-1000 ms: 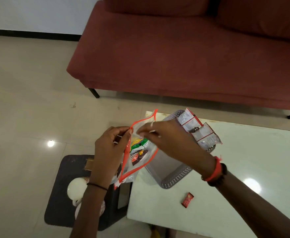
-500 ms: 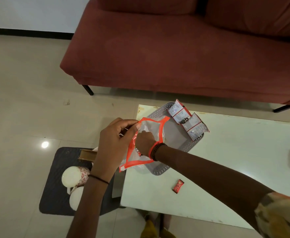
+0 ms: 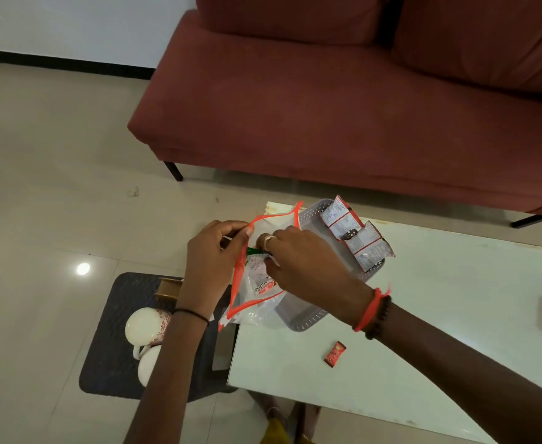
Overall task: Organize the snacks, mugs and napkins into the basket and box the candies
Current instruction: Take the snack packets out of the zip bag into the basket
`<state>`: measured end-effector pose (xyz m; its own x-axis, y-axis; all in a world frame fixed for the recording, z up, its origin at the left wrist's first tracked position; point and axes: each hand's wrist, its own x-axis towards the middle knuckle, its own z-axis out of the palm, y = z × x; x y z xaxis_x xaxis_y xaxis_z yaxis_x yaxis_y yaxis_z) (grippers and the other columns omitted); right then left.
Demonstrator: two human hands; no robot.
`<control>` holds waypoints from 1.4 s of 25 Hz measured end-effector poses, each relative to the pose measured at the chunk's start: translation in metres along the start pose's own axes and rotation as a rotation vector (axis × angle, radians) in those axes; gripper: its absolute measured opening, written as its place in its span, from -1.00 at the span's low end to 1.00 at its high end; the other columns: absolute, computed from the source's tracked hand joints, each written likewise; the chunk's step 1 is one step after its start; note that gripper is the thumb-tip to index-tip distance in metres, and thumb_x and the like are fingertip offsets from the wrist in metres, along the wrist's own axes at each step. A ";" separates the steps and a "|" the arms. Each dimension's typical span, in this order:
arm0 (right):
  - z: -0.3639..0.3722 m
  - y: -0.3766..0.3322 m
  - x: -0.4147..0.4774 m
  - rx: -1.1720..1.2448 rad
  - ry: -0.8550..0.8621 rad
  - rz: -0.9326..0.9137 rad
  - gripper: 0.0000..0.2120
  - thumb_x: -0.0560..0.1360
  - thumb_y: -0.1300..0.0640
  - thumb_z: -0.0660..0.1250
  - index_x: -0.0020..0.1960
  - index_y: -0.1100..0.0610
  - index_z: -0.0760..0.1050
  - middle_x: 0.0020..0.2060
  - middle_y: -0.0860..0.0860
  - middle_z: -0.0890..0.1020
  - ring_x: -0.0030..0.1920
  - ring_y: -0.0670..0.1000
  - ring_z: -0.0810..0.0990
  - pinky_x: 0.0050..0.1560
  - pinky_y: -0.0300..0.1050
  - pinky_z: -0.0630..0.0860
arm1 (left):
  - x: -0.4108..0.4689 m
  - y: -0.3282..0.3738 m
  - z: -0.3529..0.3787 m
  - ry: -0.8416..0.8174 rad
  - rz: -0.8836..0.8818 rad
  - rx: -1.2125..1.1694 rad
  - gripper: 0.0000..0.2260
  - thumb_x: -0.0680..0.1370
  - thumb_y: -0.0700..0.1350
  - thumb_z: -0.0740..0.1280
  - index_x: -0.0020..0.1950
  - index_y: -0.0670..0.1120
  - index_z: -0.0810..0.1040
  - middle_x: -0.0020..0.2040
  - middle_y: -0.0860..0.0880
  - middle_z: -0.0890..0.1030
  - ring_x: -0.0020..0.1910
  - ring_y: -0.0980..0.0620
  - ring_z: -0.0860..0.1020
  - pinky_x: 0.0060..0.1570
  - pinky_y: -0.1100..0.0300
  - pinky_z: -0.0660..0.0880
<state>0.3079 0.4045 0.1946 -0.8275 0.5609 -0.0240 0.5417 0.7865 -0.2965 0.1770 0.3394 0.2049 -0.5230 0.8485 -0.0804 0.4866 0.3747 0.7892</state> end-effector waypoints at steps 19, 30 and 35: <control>0.122 0.235 -0.047 0.431 0.005 1.043 -0.75 0.49 0.21 0.31 0.13 0.29 0.52 0.12 0.27 0.61 0.13 0.26 0.57 0.07 -0.02 0.48 | 0.009 -0.012 -0.001 0.054 -0.070 -0.017 -0.78 0.53 -0.06 0.30 0.08 -0.14 0.59 -0.11 -0.10 0.64 -0.20 -0.07 0.60 -0.10 0.14 0.57; 0.168 0.256 -0.027 0.239 -0.053 1.013 -0.68 0.49 0.03 0.34 0.08 0.27 0.52 0.03 0.25 0.63 0.05 0.25 0.59 0.03 0.07 0.54 | 0.010 -0.012 0.006 0.040 -0.131 -0.034 -0.77 0.52 -0.06 0.30 0.10 -0.13 0.59 -0.06 -0.17 0.66 -0.11 -0.18 0.63 0.04 -0.12 0.59; 0.142 0.245 -0.035 0.325 -0.007 1.104 -0.68 0.49 0.05 0.30 0.15 0.23 0.50 0.09 0.23 0.63 0.09 0.27 0.58 0.07 0.07 0.51 | 0.008 -0.010 0.006 0.031 -0.128 -0.034 -0.77 0.52 -0.08 0.30 0.10 -0.15 0.59 -0.03 -0.18 0.67 -0.09 -0.18 0.62 0.05 -0.17 0.57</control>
<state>0.4487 0.5405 -0.0124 0.0728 0.9006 -0.4285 0.9091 -0.2366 -0.3429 0.1721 0.3445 0.1928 -0.6007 0.7827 -0.1630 0.3913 0.4656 0.7938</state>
